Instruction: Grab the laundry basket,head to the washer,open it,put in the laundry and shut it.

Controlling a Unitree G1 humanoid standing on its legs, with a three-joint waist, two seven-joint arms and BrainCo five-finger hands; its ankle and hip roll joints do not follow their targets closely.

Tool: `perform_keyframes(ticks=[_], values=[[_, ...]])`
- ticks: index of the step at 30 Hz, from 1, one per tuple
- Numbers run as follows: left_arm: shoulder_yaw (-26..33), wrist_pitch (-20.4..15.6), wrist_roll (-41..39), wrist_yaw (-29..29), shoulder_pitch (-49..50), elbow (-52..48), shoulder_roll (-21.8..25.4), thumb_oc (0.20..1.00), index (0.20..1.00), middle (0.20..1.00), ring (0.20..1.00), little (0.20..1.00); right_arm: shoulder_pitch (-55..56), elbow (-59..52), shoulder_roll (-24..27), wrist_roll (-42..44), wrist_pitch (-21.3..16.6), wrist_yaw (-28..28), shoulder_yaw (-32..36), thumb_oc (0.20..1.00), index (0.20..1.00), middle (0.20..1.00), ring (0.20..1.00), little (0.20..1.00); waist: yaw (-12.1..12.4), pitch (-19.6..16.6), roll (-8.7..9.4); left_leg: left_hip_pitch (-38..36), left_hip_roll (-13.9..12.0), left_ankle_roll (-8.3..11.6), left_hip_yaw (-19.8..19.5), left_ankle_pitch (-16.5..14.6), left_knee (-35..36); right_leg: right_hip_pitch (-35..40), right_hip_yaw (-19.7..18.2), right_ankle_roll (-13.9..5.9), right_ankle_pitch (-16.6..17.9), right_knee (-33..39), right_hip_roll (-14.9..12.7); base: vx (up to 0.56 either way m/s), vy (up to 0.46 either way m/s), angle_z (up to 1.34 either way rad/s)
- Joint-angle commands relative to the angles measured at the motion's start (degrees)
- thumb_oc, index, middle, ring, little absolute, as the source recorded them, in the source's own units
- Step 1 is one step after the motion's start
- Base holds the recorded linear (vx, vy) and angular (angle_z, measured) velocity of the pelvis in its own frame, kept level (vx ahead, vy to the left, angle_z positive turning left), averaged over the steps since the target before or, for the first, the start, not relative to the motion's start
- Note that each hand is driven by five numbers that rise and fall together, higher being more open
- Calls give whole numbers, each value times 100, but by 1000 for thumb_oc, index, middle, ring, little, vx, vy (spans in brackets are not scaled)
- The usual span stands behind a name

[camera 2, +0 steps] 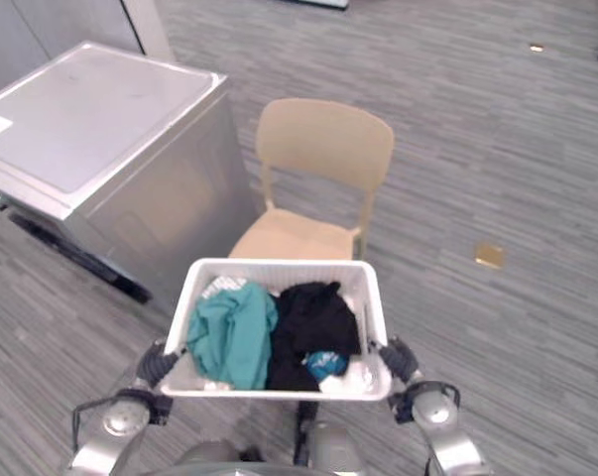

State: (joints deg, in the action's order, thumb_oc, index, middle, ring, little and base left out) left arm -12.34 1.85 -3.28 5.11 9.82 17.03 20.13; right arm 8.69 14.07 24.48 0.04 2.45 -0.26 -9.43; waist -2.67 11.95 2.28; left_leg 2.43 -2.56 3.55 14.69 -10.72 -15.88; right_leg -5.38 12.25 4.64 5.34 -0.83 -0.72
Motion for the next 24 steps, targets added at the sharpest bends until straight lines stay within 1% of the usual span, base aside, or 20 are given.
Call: perform_keyframes(ticks=[1,2,3,4,5,6,7,11,13,15,16,17,18,19,20,22,23,24], values=[[320,-438,-212,-43,-314,-401,60,200,200,200,200,200,-299,-408,120,457,-509,-90,366,200,200,200,200,200,-81,-48,69,323,-371,202,-602,884,767,333,-16,-945,-1208,-438,-443,136,135,-78],[320,-438,-212,-43,-314,-401,60,200,200,200,200,200,-299,-408,120,457,-509,-90,366,200,200,200,200,200,-83,-52,69,326,-369,202,-603,888,772,328,-15,-945,-1207,-436,-444,160,215,-91],[289,-438,-235,26,-376,-350,57,200,200,200,200,200,-365,-375,113,483,-523,-132,324,200,200,200,200,200,-54,-20,24,433,-455,242,-838,1026,927,320,-122,-968,-1264,-496,-442,70,125,-57],[287,-440,-235,27,-380,-345,55,200,200,200,200,200,-367,-374,114,483,-523,-132,325,200,200,200,200,200,-52,-18,24,426,-455,243,-835,1031,939,317,-124,-968,-1267,-501,-443,185,290,-57],[231,-438,-200,2,-415,-255,29,200,200,200,200,200,-401,-317,82,416,-508,-140,325,200,200,200,200,200,-75,-59,-57,344,-442,234,-815,1017,1084,377,-156,-1033,-1325,-527,-498,157,250,-42],[195,-429,-174,1,-441,-231,53,200,200,200,200,200,-452,-277,59,414,-491,-157,315,200,200,200,200,200,-102,-60,-83,318,-418,220,-782,1023,1098,371,-196,-1046,-1324,-566,-530,189,348,-42],[185,-433,-142,34,-475,-230,84,200,200,200,200,200,-526,-243,27,385,-474,-180,274,200,200,200,200,200,-81,-33,-94,295,-332,167,-781,958,1069,338,-289,-1086,-1330,-645,-588,99,265,-26],[140,-462,-43,224,-771,-119,220,200,200,200,200,200,-869,-68,-158,396,-495,-353,158,200,200,200,200,200,-57,-5,-94,358,-154,2,-523,866,1095,81,-538,-1215,-1204,-735,-764,30,238,-39],[88,-486,38,386,-1073,-35,308,200,200,200,200,200,-1121,45,-293,391,-534,-478,54,200,200,200,200,200,-68,84,-92,439,-79,-81,-379,835,1123,-141,-645,-1285,-1103,-798,-849,-47,186,-27],[69,-499,72,475,-1209,40,330,200,200,200,200,200,-1216,104,-320,385,-544,-525,9,200,200,200,200,200,-55,110,-85,489,-50,-110,-313,830,1137,-254,-695,-1312,-1065,-833,-878,-62,122,-30],[-17,-540,150,681,-1562,228,353,200,200,200,200,200,-1499,287,-428,348,-557,-674,-135,200,200,200,200,200,-60,225,-87,625,14,-159,-221,833,1154,-474,-771,-1359,-950,-840,-928,-60,95,-22],[-18,-545,150,683,-1575,239,352,200,200,200,200,200,-1510,295,-430,349,-560,-676,-134,200,200,200,200,200,-53,222,-86,637,15,-160,-213,833,1152,-493,-780,-1360,-949,-846,-928,-132,166,-25],[-120,-582,174,906,-1951,492,316,200,200,200,200,200,-1841,537,-536,317,-580,-831,-302,200,200,200,200,200,-48,328,-114,783,66,-197,-135,842,1176,-683,-803,-1388,-860,-838,-985,-73,72,-30],[-120,-582,174,906,-1951,492,316,200,200,200,200,200,-1841,538,-536,317,-580,-831,-302,200,200,200,200,200,-48,328,-114,783,66,-197,-134,841,1176,-684,-804,-1388,-860,-838,-985,-146,118,-25],[-236,-613,88,1158,-2377,788,218,200,200,200,200,200,-2212,774,-648,329,-604,-1028,-488,200,200,200,200,200,-24,437,-136,975,117,-221,-95,878,1181,-875,-824,-1390,-749,-792,-1026,-107,59,-13],[-423,-641,6,1417,-2969,1266,114,200,200,200,200,200,-2741,1150,-760,249,-605,-1252,-741,200,200,200,200,200,-1,552,-158,1192,151,-227,-83,953,1213,-1092,-819,-1396,-644,-735,-1075,-107,51,-5],[-424,-645,5,1418,-2980,1274,114,200,200,200,200,200,-2750,1157,-760,250,-608,-1252,-740,200,200,200,200,200,1,554,-158,1197,150,-227,-82,953,1211,-1098,-820,-1396,-644,-738,-1075,-72,21,-6],[-525,-679,-68,1560,-3354,1529,110,200,200,200,200,200,-3102,1378,-754,216,-600,-1370,-894,200,200,200,200,200,25,623,-163,1333,162,-225,-80,1012,1216,-1221,-813,-1399,-579,-693,-1101,-82,7,-6]])
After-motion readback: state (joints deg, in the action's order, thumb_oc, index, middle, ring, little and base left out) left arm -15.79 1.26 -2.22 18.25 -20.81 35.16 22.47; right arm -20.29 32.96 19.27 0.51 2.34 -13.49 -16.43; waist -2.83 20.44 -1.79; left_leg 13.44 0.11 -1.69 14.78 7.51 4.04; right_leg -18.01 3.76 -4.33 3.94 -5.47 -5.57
